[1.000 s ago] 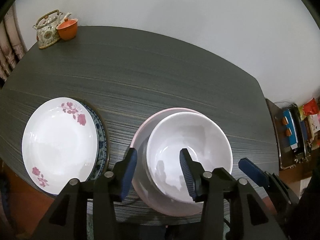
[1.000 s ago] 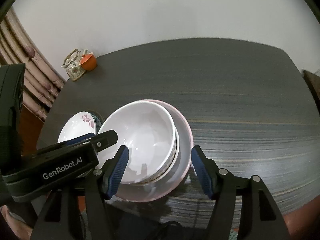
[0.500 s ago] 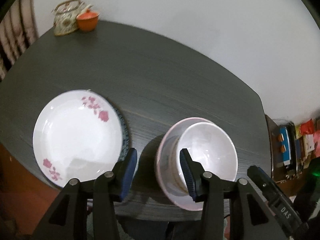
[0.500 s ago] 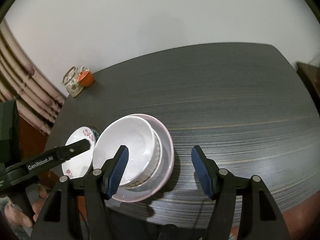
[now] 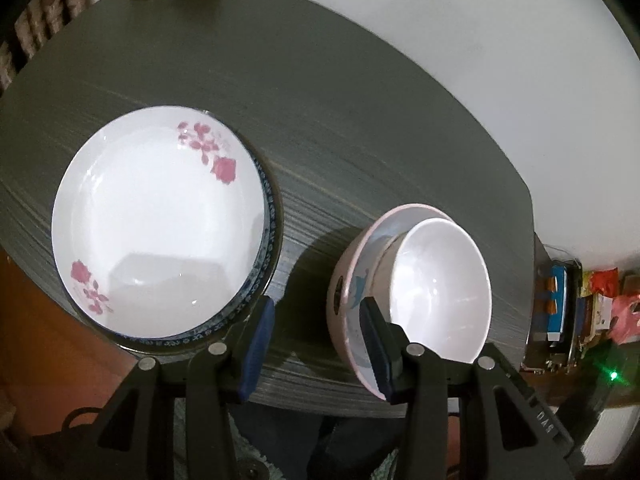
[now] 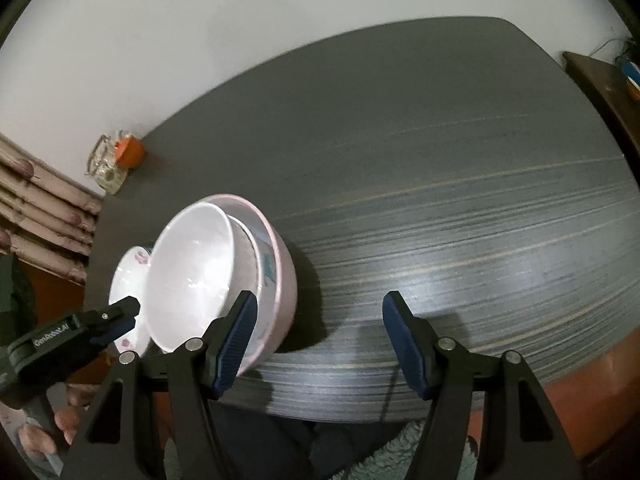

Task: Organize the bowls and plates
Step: 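Close both grippers on the pink bowl rim holding the nested bowls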

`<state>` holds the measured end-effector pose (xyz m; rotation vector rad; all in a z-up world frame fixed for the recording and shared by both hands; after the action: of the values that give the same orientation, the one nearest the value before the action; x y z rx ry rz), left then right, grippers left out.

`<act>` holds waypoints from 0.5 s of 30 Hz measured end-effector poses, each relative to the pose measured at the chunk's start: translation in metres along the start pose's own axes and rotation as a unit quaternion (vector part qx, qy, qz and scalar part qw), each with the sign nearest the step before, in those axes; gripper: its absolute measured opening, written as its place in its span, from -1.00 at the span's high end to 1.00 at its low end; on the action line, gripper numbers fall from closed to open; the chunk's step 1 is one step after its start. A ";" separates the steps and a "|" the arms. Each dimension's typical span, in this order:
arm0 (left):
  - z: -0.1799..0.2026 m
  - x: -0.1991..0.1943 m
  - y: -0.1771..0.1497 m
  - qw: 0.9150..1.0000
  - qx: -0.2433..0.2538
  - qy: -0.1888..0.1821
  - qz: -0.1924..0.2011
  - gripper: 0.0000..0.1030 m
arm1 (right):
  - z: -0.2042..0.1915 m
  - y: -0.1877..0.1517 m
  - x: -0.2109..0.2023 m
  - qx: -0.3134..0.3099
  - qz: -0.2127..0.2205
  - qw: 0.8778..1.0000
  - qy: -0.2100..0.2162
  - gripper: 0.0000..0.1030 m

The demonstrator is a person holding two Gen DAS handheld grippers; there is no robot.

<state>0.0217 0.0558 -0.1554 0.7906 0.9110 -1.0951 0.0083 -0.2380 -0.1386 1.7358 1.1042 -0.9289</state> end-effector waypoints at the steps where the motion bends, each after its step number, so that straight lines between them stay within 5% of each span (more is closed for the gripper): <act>1: 0.000 0.001 0.001 1.000 -0.002 -0.001 -0.001 0.12 | 0.000 -0.001 0.004 0.000 -0.006 1.000 0.002 -0.22; 15: 0.000 0.022 0.015 0.999 -0.011 0.014 -0.030 0.12 | -0.007 0.001 0.029 0.000 -0.045 0.999 -0.020 -0.22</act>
<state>0.0408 0.0511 -0.1739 0.7654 0.9744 -1.1275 0.0198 -0.2227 -0.1619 1.6718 1.1636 -1.0139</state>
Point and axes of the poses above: each gripper's, at about its wrist camera, not at the fingertips, and x roughly the way its jaws point, z to its right, y to its top, the point moved 2 cm from there along x, roughly the way its jaws point, and after that the axes turned 5 degrees about -z, right-handed, at the moved point
